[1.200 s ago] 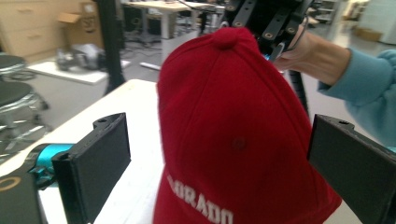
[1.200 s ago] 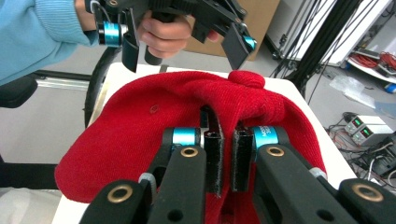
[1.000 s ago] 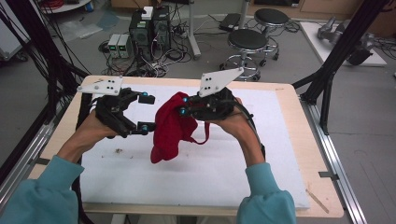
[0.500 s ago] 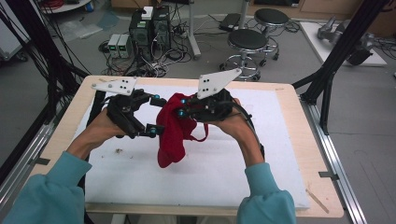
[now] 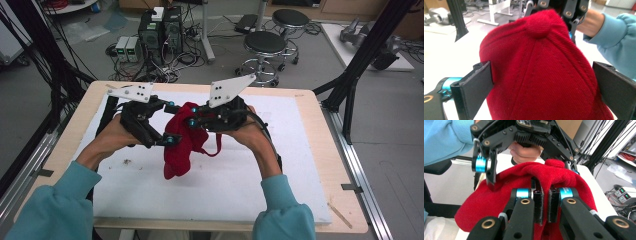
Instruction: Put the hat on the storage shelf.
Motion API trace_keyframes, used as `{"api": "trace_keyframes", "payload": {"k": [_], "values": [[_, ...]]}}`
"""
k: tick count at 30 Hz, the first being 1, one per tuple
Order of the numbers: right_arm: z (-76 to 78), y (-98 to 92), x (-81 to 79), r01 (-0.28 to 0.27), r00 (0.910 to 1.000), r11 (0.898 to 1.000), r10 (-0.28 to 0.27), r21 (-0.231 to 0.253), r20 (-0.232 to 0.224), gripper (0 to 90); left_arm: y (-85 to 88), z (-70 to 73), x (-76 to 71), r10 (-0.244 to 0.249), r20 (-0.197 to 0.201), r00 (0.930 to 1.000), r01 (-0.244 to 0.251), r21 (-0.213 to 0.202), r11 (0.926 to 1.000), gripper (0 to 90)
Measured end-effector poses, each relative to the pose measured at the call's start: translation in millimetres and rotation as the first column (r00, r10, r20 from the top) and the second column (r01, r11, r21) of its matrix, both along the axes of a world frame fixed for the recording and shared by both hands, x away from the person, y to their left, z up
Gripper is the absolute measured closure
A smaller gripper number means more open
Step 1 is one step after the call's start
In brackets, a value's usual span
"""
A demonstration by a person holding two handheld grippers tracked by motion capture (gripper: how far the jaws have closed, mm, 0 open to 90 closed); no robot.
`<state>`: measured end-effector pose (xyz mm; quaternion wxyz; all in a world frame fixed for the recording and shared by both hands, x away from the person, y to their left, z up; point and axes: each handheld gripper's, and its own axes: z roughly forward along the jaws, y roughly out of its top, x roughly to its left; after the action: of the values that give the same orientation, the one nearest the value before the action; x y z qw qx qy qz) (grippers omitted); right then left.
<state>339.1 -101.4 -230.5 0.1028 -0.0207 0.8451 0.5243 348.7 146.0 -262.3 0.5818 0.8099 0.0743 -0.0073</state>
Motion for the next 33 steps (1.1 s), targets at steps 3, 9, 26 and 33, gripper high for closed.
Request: {"api": "trace_keyframes", "payload": {"k": [3, 9, 26, 33], "values": [[0.5, -0.2, -0.6, -0.004, 1.0, 1.0, 0.004, 0.005, 0.002, 87.0, -2.3, -1.5, 0.3, 0.01, 0.005, 0.9999, -0.01, 0.014, 0.9999, 5.6], [1.0, -1.6, -0.6, 0.0, 1.0, 1.0, 0.0, 0.011, 0.002, 87.0, -4.4, -3.0, 0.5, 0.006, 0.002, 1.0, -0.006, 0.024, 0.9997, 14.7], [-5.2, -2.3, 1.1, 0.011, 0.9999, 1.0, -0.011, 0.028, -0.003, 84.0, -0.4, -4.6, -5.5, 0.083, 0.022, 0.9963, -0.084, 0.061, 0.9946, 73.6], [-5.6, -2.4, 0.2, 0.056, 0.9984, 0.997, -0.056, 0.06, 0.001, 42.1, 4.5, -5.8, -3.4, 0.156, 0.006, 0.9877, -0.156, 0.067, 0.9854, 81.3]]}}
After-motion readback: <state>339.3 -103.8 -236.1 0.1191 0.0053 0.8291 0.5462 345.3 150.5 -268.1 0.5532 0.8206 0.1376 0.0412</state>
